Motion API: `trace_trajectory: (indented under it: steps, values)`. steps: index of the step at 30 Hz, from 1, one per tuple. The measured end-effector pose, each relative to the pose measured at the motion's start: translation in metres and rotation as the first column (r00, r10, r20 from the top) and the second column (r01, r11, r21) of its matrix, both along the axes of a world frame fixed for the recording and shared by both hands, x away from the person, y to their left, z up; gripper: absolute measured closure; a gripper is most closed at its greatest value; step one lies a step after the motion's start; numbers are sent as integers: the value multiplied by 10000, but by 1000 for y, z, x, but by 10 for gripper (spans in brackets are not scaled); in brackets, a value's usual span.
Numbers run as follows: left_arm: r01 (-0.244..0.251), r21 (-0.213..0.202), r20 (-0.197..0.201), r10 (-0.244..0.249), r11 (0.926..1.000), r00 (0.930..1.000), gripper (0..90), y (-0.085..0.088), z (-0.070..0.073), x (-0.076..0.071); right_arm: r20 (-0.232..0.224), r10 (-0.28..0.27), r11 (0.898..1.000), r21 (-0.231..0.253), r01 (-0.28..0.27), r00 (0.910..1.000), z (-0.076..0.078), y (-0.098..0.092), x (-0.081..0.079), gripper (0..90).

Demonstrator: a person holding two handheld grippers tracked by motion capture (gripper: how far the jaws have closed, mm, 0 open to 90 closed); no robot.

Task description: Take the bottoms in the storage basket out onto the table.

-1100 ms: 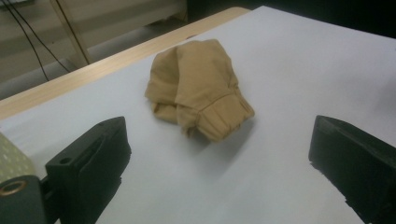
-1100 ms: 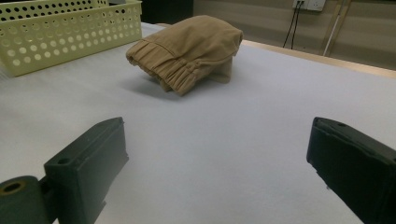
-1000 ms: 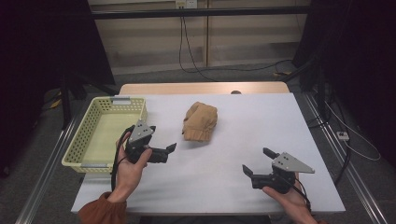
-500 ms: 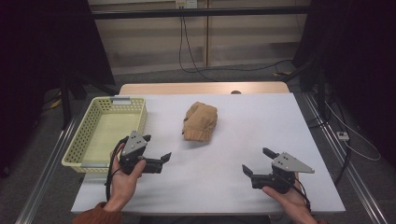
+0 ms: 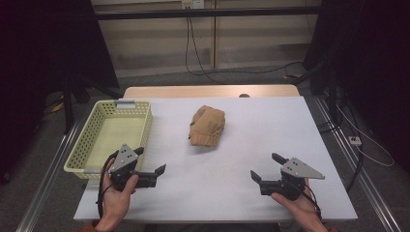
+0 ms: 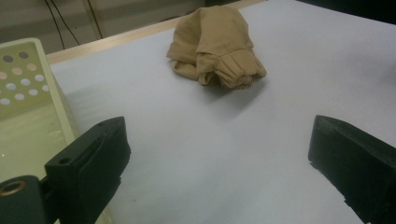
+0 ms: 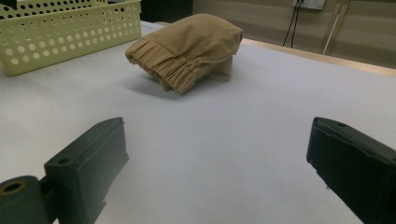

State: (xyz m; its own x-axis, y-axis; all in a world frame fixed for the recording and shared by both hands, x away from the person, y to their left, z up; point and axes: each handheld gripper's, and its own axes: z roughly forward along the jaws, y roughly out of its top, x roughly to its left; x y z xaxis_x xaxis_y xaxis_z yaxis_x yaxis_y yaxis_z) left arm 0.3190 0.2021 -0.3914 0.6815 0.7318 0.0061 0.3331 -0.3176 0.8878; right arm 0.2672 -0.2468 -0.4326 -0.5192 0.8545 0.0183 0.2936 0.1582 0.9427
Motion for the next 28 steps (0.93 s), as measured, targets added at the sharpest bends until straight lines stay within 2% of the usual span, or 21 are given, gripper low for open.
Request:
trace_trajectory:
  steps: [7, 11, 14, 16, 19, 22, 28]
  values:
    - [-91, 66, 87, 91, 9999, 9999, 52, 3, -7, -10, -22, 44, 10000, 47, -43, 10000, 0, 0, 0, 48]
    - [-380, -164, 49, 381, 9991, 9993, 50, 8, -12, -15, 16, 83, 10000, 48, -83, 10000, 1, 0, 0, 48]
    - [-570, -455, 305, 584, 9973, 9978, 48, 13, -10, -19, 46, 126, 9999, 56, -126, 9999, 1, 0, -1, 50]
    - [-611, -666, 327, 633, 9959, 9975, 47, 14, -10, -19, 61, 127, 9999, 41, -127, 9999, 1, 0, -1, 50]
    - [-578, -549, 277, 594, 9968, 9979, 47, 15, -12, -19, 77, 168, 9999, 18, -169, 9998, 1, 0, -1, 50]
    - [-602, -654, 160, 613, 9960, 9980, 47, 14, -14, -17, 39, 179, 9998, 15, -179, 9998, 1, 1, 0, 50]
    - [-641, -553, 331, 659, 9964, 9973, 47, 15, -13, -17, 47, 164, 9999, 29, -164, 9999, 1, 0, 0, 50]
